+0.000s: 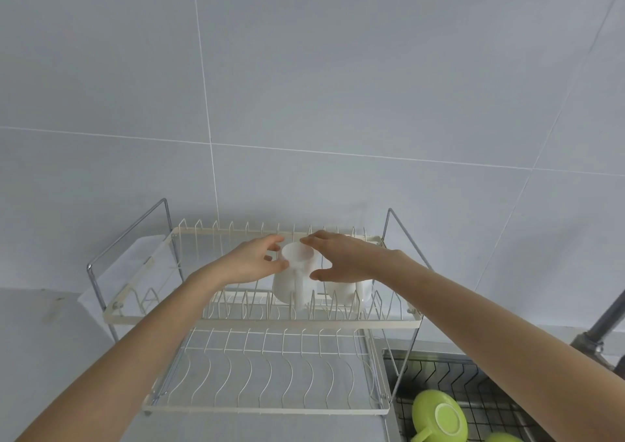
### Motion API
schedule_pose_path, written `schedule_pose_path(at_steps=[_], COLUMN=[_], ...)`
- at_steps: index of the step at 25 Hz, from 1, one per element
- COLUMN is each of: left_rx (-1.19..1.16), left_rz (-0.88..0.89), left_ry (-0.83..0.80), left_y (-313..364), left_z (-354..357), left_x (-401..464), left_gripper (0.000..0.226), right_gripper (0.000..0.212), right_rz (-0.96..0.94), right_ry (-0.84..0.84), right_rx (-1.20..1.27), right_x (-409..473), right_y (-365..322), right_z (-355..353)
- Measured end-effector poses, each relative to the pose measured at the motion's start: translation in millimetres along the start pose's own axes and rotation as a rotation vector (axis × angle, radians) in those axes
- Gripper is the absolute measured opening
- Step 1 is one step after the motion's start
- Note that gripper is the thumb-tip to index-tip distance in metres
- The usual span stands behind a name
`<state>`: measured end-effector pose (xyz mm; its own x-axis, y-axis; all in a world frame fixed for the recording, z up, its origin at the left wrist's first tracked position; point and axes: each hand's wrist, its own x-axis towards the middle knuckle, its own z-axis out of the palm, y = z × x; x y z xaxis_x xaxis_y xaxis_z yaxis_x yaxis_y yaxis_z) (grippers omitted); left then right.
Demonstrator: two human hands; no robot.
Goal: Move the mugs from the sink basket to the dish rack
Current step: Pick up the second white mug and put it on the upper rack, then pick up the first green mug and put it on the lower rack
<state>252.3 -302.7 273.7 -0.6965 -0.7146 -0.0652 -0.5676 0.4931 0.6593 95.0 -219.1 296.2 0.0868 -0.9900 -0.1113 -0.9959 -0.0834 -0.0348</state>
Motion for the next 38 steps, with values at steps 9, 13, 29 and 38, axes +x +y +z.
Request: schedule_pose_path(at_steps=[9,13,29,38], left_rx=[0.421,0.547,0.662,0.644], left_rz=[0.141,0.229,0.369,0.296], left_ry=[0.191,0.283,0.078,-0.109], left_y=[58.8,98.5,230.0,238.0], left_z=[5.1,23.3,187.9,287.8], left_x=[-32.1,-44.3,-35.3,-21.7], left_gripper=[0.057,0.059,0.066,0.07], right_gripper=[0.065,0.067,0.069,0.069], right_rz=[0.048,0.11,0.377,0.402], right_ry=[0.152,0.22,0.14,0.02], right_rx=[-0.076,-0.091,-0.071,0.048], right_x=[-64.0,-104.3,-266.0,-313.5], right_y=[11.7,33.3,154.5,213.7], right_z=[-26.0,-25.9,26.5,94.5])
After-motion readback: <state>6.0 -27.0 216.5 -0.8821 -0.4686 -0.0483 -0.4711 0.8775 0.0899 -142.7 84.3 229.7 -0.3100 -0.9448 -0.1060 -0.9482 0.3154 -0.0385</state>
